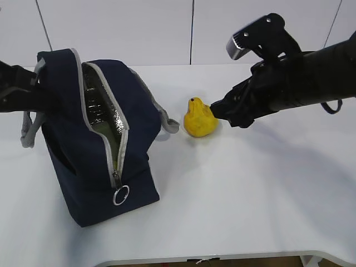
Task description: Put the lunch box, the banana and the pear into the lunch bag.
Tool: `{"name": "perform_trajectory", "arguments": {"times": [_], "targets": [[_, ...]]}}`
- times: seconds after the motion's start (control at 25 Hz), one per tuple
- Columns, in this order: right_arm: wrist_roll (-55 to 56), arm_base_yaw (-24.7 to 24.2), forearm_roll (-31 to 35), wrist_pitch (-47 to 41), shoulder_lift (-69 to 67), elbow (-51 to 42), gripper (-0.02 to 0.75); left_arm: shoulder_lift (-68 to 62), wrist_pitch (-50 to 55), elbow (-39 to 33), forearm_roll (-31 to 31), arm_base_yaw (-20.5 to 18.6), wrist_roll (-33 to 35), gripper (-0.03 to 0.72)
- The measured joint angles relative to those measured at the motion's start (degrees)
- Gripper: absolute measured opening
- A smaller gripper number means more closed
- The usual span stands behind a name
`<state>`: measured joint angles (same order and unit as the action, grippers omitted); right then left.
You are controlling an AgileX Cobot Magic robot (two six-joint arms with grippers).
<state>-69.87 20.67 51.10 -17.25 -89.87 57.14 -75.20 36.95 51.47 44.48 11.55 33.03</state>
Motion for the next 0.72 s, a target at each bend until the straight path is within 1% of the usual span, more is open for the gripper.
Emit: {"name": "perform_trajectory", "arguments": {"times": [0.08,0.28,0.4,0.52,0.64,0.72], "targets": [[-11.10,0.00,8.11,0.00,-0.81,0.00,0.547,0.00,0.00,0.00,0.00,0.00,0.00,-0.001],[-39.89,0.00,33.27,-0.62,-4.04,0.00,0.547,0.00,-0.75,0.00,0.00,0.00,0.00,-0.001],[-54.28,0.00,44.44,-0.62,-5.85,0.00,0.547,0.00,-1.15,0.00,0.00,0.00,0.00,-0.001],[-62.38,0.00,49.33,-0.42,-6.89,0.00,0.547,0.00,-1.37,0.00,0.00,0.00,0.00,-0.001],[-67.26,0.00,50.45,-0.42,-8.38,0.00,0.547,0.00,-1.62,0.00,0.00,0.00,0.00,-0.001],[-68.55,0.00,50.57,-0.42,-9.17,0.00,0.547,0.00,-1.83,0.00,0.00,0.00,0.04,-0.001]]}}
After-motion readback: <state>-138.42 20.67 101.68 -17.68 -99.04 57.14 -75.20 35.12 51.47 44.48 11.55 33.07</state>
